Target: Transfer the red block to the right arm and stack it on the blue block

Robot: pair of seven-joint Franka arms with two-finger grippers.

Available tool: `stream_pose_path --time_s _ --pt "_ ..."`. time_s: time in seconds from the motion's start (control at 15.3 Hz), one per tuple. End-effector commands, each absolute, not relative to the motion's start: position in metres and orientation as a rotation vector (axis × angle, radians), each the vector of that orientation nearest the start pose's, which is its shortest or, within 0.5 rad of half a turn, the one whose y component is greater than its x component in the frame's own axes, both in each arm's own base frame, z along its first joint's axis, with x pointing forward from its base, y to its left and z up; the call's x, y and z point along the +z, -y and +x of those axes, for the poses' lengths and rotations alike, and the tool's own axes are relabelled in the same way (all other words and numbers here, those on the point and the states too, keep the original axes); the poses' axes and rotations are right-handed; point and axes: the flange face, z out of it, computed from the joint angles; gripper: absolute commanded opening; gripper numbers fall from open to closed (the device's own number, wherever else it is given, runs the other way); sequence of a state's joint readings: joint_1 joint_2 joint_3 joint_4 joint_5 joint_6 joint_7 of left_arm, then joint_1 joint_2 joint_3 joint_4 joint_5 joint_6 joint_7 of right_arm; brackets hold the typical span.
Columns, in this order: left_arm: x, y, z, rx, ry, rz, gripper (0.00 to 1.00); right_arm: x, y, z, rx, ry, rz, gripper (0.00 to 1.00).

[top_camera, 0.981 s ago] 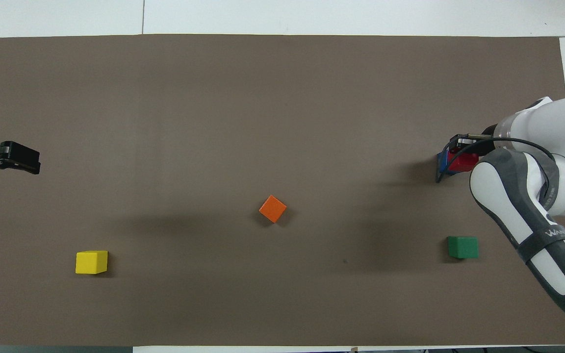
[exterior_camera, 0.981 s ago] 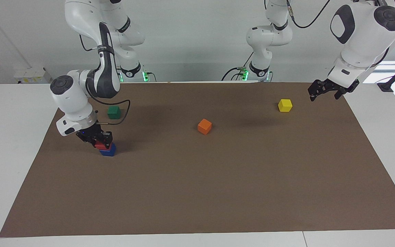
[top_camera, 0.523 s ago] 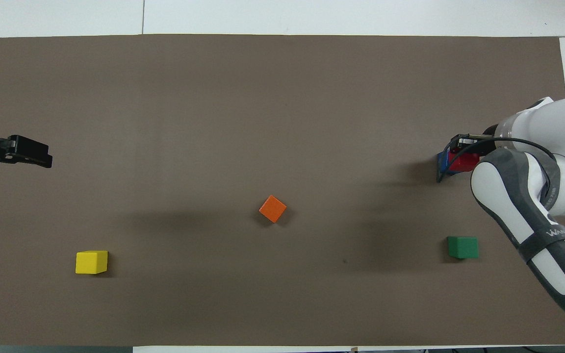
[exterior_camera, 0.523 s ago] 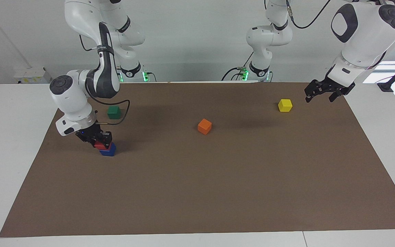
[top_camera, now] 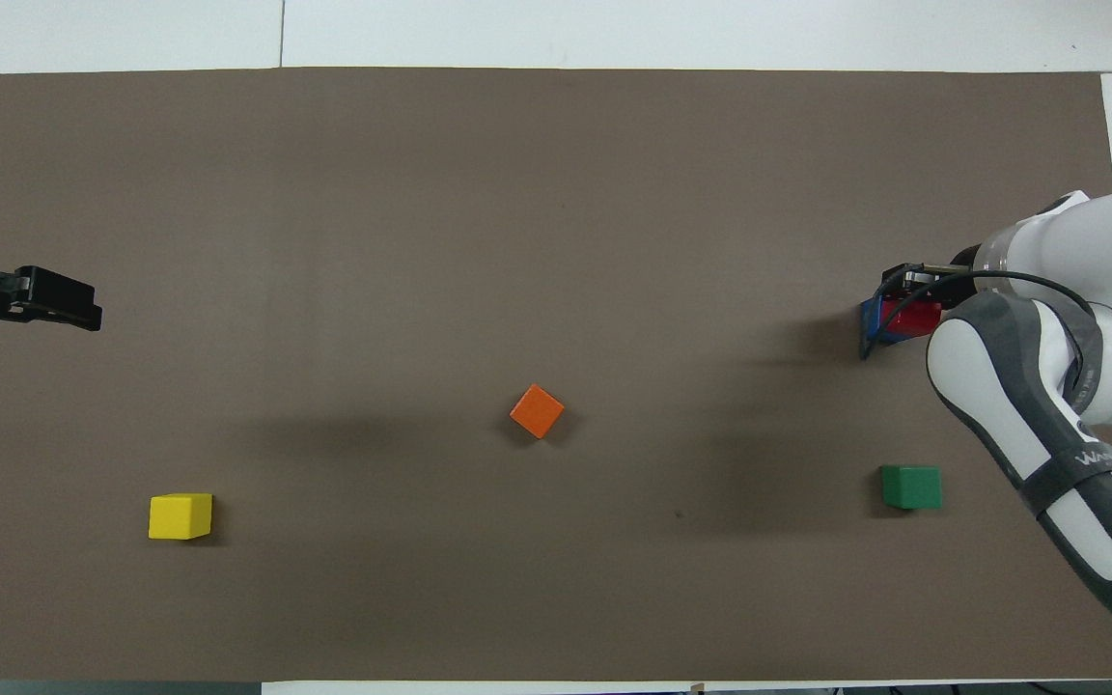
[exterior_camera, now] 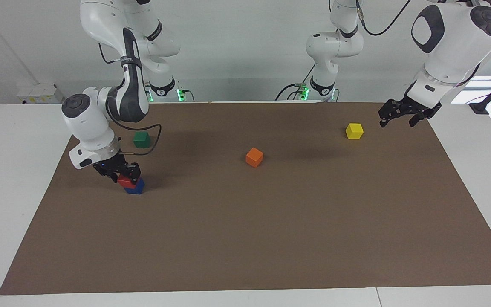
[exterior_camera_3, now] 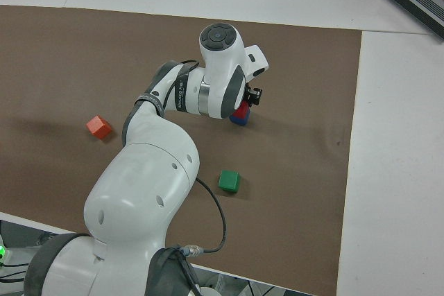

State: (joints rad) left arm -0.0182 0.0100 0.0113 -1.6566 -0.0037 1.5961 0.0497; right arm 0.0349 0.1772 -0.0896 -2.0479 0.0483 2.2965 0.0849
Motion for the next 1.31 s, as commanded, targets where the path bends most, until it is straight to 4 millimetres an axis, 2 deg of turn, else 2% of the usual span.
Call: stream_pose_path --time_s 0.0,0.13,0.26,0.52,0.72,0.92,1.24 --pt "0.581 0.003 0.549 0.094 -0.097 -3.133 1.0 0.373 0.027 0.584 -0.101 -0.27 -3.111 0.9" --pt "0.581 0.003 0.549 0.094 -0.097 -3.133 1.0 0.387 0.023 0.589 -0.09 -0.268 -3.101 0.96" --pt "0.581 0.001 0.549 0.094 -0.092 -3.133 1.0 0.407 0.02 0.595 -0.071 -0.255 -3.101 0.96" --pt "0.581 0.003 0.549 0.094 -0.097 -3.133 1.0 0.473 0.012 0.601 -0.018 -0.217 -3.099 0.99" --pt "0.581 0.002 0.549 0.096 -0.095 -3.133 1.0 0.526 0.012 0.588 -0.071 -0.206 -3.092 1.0" --pt "0.581 0.003 0.549 0.096 -0.097 -3.133 1.0 0.573 0.009 0.565 -0.099 -0.193 -3.086 1.0" --pt "0.581 0.002 0.549 0.094 -0.095 -3.133 1.0 0.617 0.009 0.547 0.032 -0.122 -3.095 1.0"
